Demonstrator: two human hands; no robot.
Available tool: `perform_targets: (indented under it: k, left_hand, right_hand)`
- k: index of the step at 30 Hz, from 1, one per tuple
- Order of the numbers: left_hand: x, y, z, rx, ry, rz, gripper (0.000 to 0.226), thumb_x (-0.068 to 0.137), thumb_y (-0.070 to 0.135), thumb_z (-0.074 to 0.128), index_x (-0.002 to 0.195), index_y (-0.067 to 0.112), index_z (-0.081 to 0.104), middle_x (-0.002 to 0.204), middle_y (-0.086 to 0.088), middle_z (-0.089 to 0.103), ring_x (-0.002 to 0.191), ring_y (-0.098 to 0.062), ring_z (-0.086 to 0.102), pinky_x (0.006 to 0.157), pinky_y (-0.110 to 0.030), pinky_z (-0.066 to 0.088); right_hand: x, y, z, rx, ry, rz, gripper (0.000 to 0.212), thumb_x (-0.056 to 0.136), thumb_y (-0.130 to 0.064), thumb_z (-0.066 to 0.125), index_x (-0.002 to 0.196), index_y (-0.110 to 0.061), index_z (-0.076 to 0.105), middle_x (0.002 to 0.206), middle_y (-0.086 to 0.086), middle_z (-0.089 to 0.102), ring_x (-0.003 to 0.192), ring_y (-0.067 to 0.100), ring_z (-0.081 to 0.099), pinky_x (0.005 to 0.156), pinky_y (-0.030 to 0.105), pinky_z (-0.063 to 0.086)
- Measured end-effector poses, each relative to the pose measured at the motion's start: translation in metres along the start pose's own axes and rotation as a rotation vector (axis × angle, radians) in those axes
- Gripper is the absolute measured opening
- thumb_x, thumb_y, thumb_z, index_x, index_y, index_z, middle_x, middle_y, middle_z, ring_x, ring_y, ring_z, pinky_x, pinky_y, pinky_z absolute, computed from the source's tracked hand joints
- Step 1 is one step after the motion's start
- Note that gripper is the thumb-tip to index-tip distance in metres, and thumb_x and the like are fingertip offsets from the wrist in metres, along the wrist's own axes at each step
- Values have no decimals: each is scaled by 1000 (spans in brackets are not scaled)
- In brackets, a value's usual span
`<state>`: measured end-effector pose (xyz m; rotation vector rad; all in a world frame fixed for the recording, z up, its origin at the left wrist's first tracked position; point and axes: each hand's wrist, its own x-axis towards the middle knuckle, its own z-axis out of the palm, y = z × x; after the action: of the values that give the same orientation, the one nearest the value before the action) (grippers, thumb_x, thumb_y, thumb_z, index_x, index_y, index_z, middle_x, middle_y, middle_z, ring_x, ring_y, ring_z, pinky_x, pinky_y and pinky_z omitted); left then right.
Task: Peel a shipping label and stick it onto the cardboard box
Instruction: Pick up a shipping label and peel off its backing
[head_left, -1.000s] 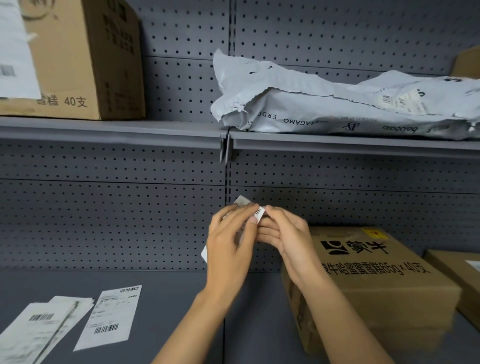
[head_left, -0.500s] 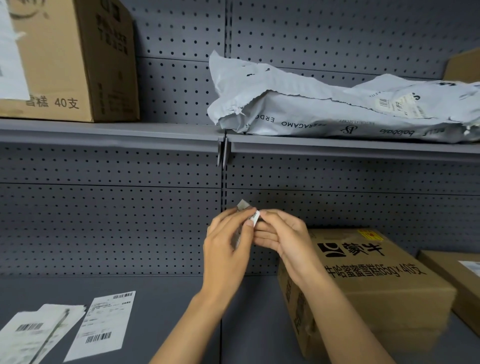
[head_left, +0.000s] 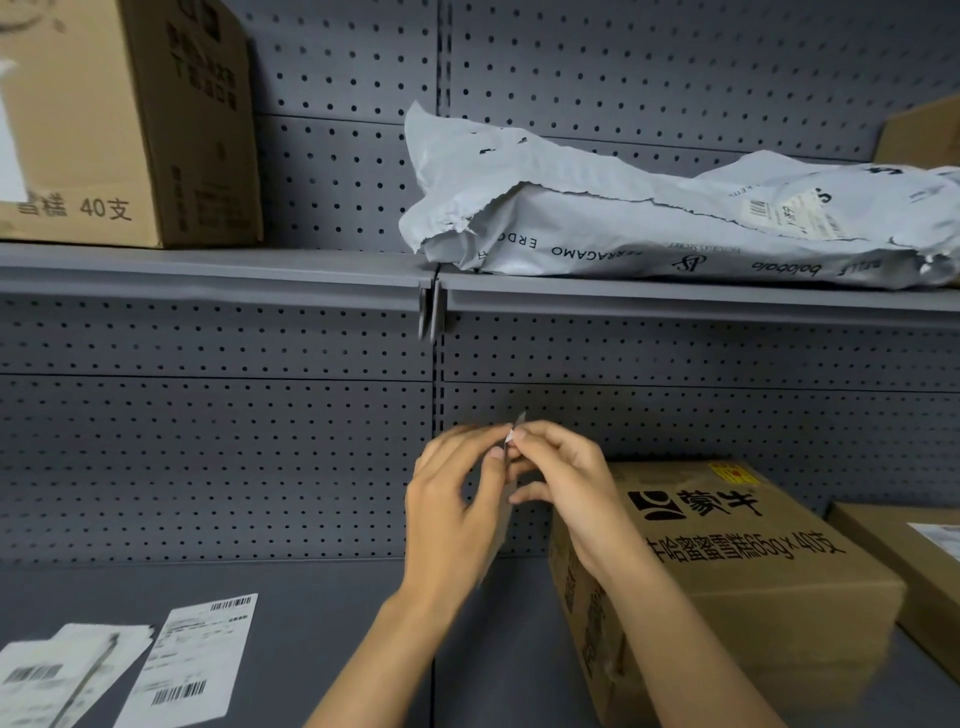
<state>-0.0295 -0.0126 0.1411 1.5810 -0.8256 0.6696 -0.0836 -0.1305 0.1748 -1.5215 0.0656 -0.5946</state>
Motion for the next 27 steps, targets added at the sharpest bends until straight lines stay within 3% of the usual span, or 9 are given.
perform_targets:
  k: [7,11,16,19,24,27]
  left_hand:
    - [1,7,-1,-45,-22,-78,23,101,24,60,115,29,77,104,18,72,109,-11,60,89,-11,41]
    - [3,12,-3,-146,-32,-201,17,95,36,66,108,38,78,101,21,75,110,-7,61,89,-18,47]
    - [9,12,-5,-296,-49,-394,15,95,25,68,94,34,80,91,14,78,96,-5,68,86,-26,51]
    - [13,10,-5,-378,-115,-517,17,96,19,65,93,25,80,95,9,79,95,-6,70,83,-23,51]
    - [12,6,-4,-405,-143,-627,21,96,21,57,88,22,77,91,0,78,96,-21,71,89,-43,56]
    - [14,5,-6,-402,-118,-658,22,96,21,58,82,23,75,75,7,71,83,-15,63,81,-38,53]
  right_hand:
    - [1,5,4,-100,-20,-61,17,101,-16,54,100,-8,69,77,-5,69,73,9,64,59,28,57]
    - [2,7,5,-150,2,-86,18,102,-17,53,100,-7,68,88,15,72,73,12,64,59,29,57]
    - [4,11,5,-197,-4,-109,15,101,-14,53,94,-12,66,65,-8,64,66,6,62,56,25,55]
    - [4,13,5,-227,3,-105,16,101,-14,53,91,-15,66,65,-6,63,65,9,61,57,28,55]
    - [3,15,7,-271,32,-89,18,98,-13,54,85,-19,65,59,-6,64,60,10,60,61,34,55]
    - [3,15,4,-274,51,-77,18,97,-14,54,83,-20,65,61,-4,63,60,15,60,63,36,55]
